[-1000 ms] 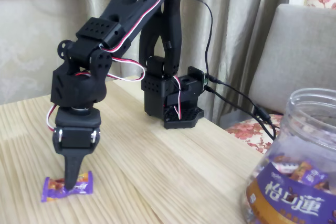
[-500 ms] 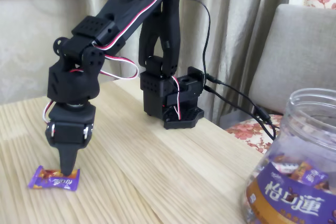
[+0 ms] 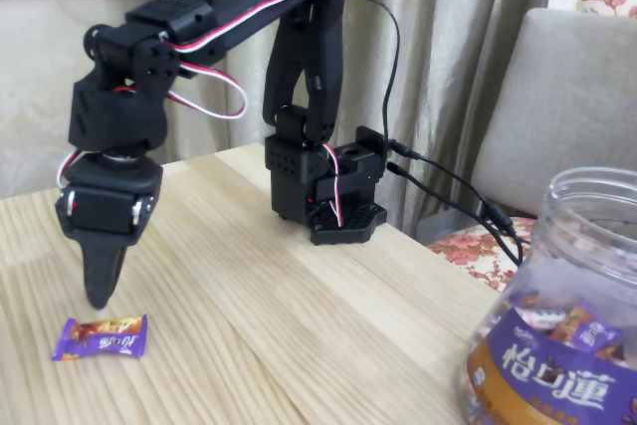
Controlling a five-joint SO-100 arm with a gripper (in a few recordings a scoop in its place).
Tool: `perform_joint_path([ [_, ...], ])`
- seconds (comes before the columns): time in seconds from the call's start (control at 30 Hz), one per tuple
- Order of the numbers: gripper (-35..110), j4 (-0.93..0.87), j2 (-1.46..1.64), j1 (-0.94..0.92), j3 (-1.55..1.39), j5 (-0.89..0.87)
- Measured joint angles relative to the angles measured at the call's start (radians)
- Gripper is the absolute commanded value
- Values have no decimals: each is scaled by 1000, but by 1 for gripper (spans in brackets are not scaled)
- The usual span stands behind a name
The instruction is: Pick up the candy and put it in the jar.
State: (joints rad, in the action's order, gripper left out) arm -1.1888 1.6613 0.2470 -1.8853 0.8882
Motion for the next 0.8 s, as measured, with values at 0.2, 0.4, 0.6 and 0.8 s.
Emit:
perform_joint_path([
  [0.2,56,63,-3,-9,0,-9],
  [0.4,45,124,-14,-44,-11,11],
  [0.6,43,147,-54,-61,-11,20],
  [0.8,42,161,-54,-58,-41,5],
])
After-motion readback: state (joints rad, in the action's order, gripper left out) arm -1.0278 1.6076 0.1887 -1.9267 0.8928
